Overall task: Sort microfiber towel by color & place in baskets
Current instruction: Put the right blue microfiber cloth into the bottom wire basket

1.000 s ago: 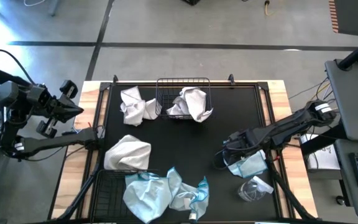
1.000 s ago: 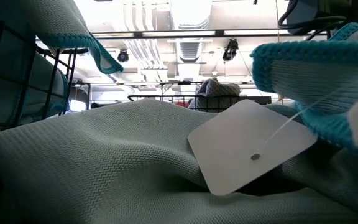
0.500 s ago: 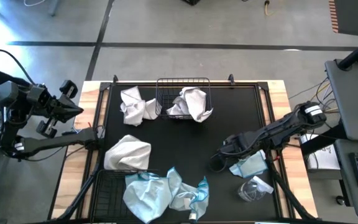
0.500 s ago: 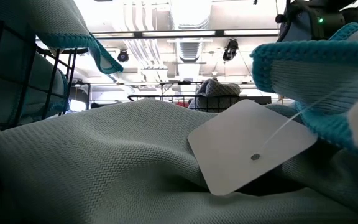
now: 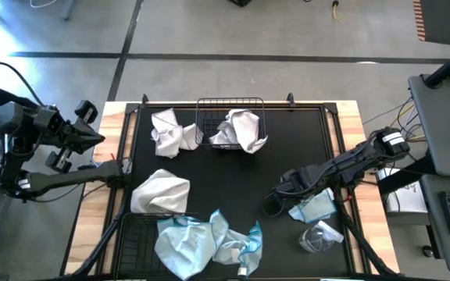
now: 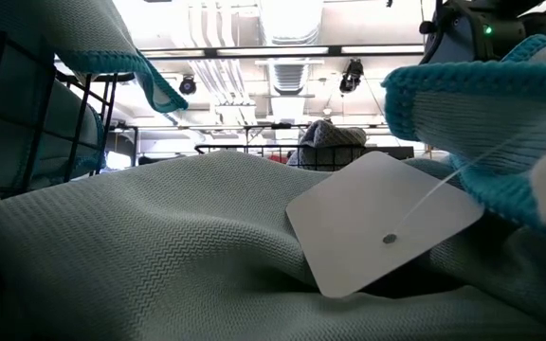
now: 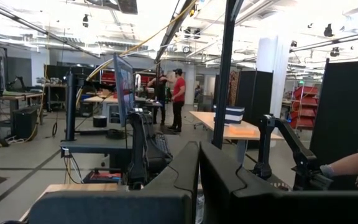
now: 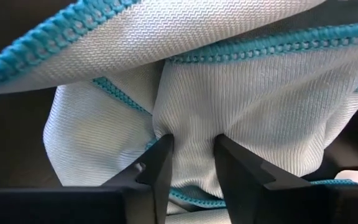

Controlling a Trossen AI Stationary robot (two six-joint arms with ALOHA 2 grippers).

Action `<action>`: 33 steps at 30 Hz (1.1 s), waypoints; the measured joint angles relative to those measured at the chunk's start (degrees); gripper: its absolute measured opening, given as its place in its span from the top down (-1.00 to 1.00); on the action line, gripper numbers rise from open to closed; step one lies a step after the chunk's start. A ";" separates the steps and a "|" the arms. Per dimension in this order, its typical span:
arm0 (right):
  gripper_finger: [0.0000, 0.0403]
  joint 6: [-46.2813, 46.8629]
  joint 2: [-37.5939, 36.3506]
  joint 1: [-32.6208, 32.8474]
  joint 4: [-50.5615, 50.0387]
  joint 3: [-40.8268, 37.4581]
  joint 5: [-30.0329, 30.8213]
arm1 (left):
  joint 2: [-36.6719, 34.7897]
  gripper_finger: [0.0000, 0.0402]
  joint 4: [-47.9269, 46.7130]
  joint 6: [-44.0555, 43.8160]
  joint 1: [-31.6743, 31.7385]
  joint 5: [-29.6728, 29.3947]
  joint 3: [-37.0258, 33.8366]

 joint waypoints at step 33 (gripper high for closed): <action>0.95 -2.76 -8.09 -0.02 2.02 11.63 11.86 | 0.00 1.00 0.02 0.04 0.00 0.00 0.00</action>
